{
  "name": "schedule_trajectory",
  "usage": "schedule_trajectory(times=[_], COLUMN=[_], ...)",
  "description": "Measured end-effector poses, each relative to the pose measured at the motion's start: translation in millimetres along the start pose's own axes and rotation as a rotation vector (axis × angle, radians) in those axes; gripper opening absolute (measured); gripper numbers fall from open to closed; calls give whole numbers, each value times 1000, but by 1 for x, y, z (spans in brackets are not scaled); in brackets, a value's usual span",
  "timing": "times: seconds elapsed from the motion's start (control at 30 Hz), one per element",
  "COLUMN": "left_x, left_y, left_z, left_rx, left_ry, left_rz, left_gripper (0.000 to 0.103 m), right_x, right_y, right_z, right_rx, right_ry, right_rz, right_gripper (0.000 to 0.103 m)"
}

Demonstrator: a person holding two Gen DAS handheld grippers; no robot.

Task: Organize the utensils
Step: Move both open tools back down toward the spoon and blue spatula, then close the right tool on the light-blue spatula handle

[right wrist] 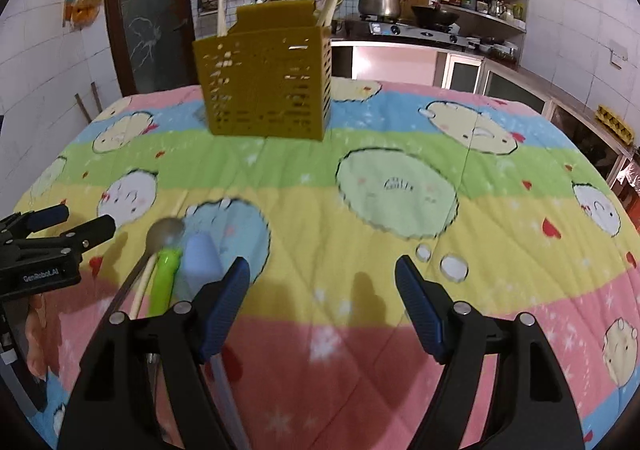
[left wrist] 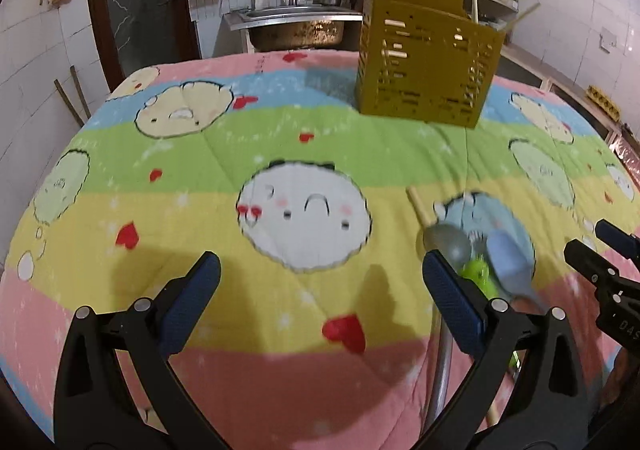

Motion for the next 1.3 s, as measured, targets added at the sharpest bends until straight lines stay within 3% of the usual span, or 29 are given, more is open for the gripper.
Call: schedule_trajectory(times=[0.4,0.67,0.93,1.1,1.3], left_x=[-7,-12,1,2,-3], left_y=[2,6,5,5,2], left_z=[-31,-39,-34,-29,-27], left_rx=[51,63,55,53,57], left_ry=[-14,-44,-3,5,2], left_rz=[-26,-48,-31,-37,-44], left_gripper=[98,98,98,98,98], right_x=[13,18,37,48,53], right_y=[6,8,-3,-15,-17], right_z=[-25,-32,-30,-21,-16], right_rx=[48,69,106,126,127], right_ry=[29,50,121,154,175], right_rz=[40,52,41,39,55], right_gripper=[74,74,72,53,10])
Point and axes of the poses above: each gripper's, at about its wrist camera, not at the fingertips, and y roughly against the way its jaws point, x to its left, z to its top, the point moved 3 cm from there along -y, roughly the way its jaws point, and after that the axes turned 5 degrees about x, right-handed, at the moved point
